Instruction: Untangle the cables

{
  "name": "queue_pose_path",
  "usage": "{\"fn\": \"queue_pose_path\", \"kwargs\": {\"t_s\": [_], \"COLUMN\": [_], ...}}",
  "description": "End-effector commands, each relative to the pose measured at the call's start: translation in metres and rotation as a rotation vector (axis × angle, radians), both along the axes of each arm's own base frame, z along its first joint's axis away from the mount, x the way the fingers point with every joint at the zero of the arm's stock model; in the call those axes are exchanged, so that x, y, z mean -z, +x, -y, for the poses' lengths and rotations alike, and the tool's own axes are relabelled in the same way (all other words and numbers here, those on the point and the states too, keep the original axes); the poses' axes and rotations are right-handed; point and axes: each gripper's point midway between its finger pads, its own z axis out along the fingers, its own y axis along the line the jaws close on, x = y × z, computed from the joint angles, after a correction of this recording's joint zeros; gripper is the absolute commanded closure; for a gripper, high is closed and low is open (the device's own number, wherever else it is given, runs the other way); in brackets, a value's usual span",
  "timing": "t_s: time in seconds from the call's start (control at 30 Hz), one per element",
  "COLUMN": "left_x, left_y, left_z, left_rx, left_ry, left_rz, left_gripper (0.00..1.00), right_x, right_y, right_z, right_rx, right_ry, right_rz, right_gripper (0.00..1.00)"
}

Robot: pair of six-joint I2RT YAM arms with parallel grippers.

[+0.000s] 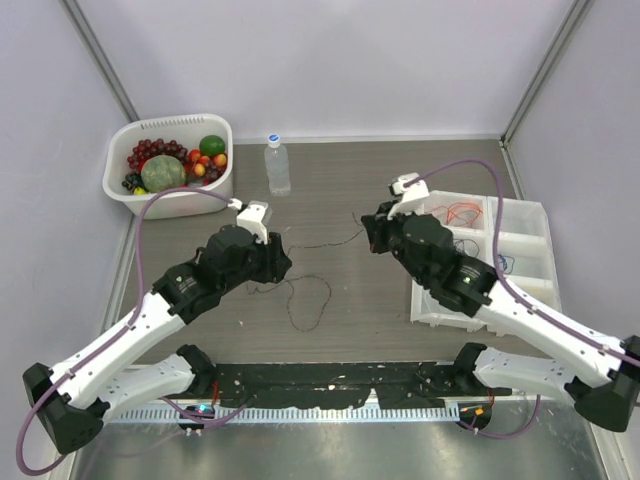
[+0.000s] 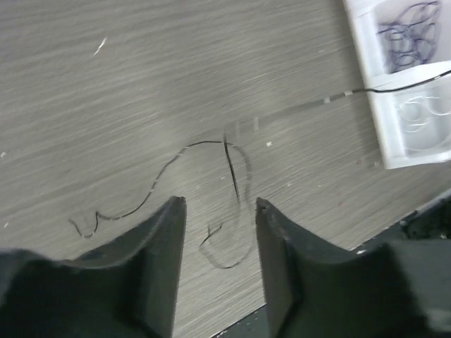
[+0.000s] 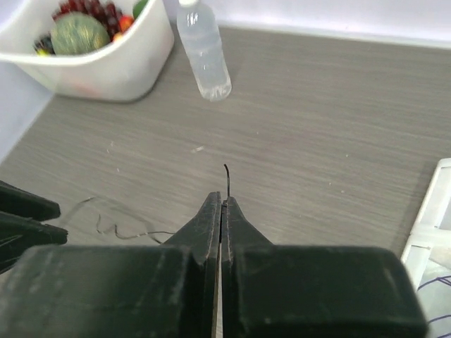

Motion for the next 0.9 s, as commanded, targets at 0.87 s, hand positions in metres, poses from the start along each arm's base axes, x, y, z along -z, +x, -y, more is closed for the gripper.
{"fn": "queue_pose_path", "kwargs": {"t_s": [0.87], "left_x": [0.154], "left_y": [-0.017], "left_z": [-0.014], "left_rx": [-0.203], "left_ry": [-0.099], "left_rz": [-0.239], "left_gripper": [0.33], "right_x": [0.237], "right_y": [0.004], "right_z": [-0.110], "right_rx": [-0.290], "right_ry": [-0.089], "right_rz": [-0.698], "right_gripper": [0.78]}}
